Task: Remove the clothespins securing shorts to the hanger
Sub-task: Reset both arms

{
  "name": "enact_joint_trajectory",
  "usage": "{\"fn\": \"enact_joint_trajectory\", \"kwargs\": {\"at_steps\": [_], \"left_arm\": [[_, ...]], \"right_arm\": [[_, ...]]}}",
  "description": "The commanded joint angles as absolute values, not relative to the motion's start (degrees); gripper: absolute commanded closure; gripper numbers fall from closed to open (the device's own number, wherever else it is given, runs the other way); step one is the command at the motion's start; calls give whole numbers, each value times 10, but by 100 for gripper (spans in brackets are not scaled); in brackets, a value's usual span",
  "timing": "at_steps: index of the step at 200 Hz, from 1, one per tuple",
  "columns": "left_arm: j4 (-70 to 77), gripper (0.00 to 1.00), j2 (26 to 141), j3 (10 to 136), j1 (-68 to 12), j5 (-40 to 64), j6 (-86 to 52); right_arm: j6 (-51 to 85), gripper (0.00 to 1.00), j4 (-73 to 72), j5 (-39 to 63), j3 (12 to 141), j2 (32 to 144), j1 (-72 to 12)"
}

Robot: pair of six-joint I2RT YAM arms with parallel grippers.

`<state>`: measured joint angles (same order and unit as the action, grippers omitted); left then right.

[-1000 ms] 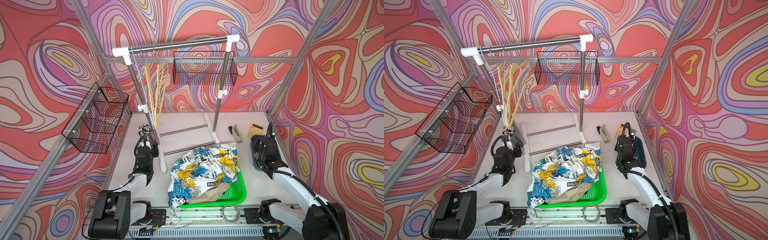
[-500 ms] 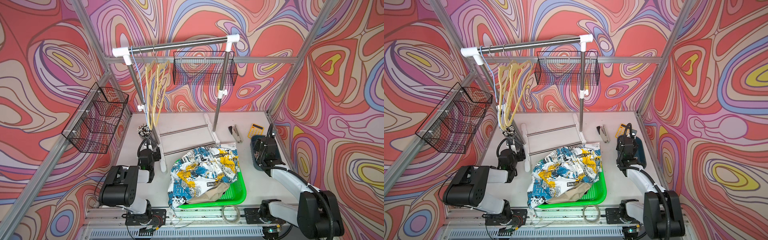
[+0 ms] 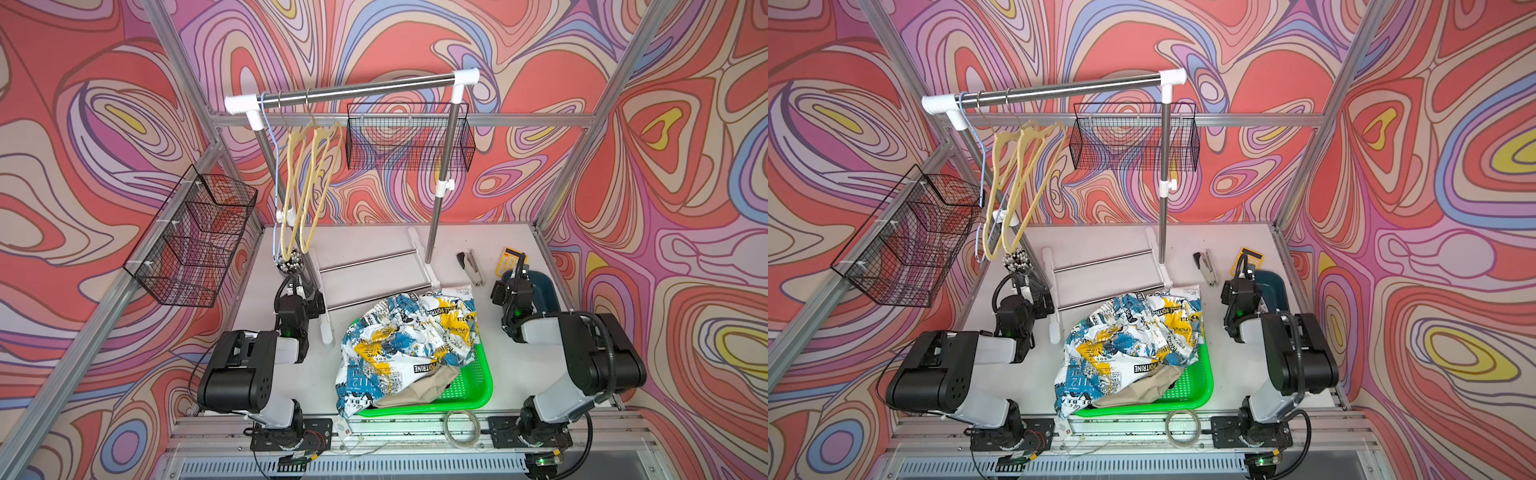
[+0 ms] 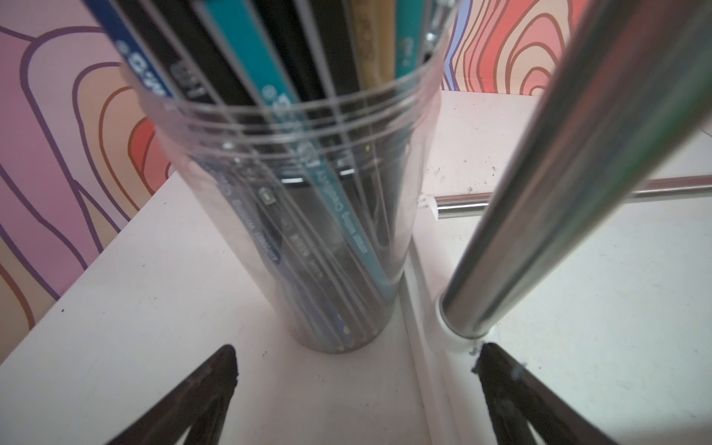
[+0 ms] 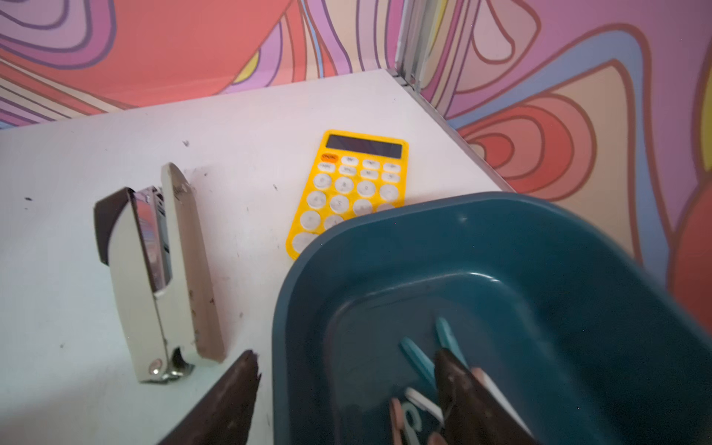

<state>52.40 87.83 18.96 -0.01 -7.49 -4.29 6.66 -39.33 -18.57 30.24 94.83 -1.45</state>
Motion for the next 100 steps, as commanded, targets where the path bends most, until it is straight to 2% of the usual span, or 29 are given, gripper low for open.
{"fn": "enact_joint_trajectory", "kwargs": {"at_steps": [1, 33, 68, 100], "left_arm": [[547, 0, 881, 194, 1, -72, -39], [542, 0, 879, 196, 1, -71, -40], [545, 0, 879, 195, 1, -71, -40], [544, 0, 880, 195, 1, -71, -40]], "right_arm": [[49, 25, -474, -144, 294, 957, -9], [37, 23, -583, -128, 253, 988, -8], [38, 20, -578, -127, 254, 986, -8], [39, 6, -576, -127, 255, 986, -8]]}}
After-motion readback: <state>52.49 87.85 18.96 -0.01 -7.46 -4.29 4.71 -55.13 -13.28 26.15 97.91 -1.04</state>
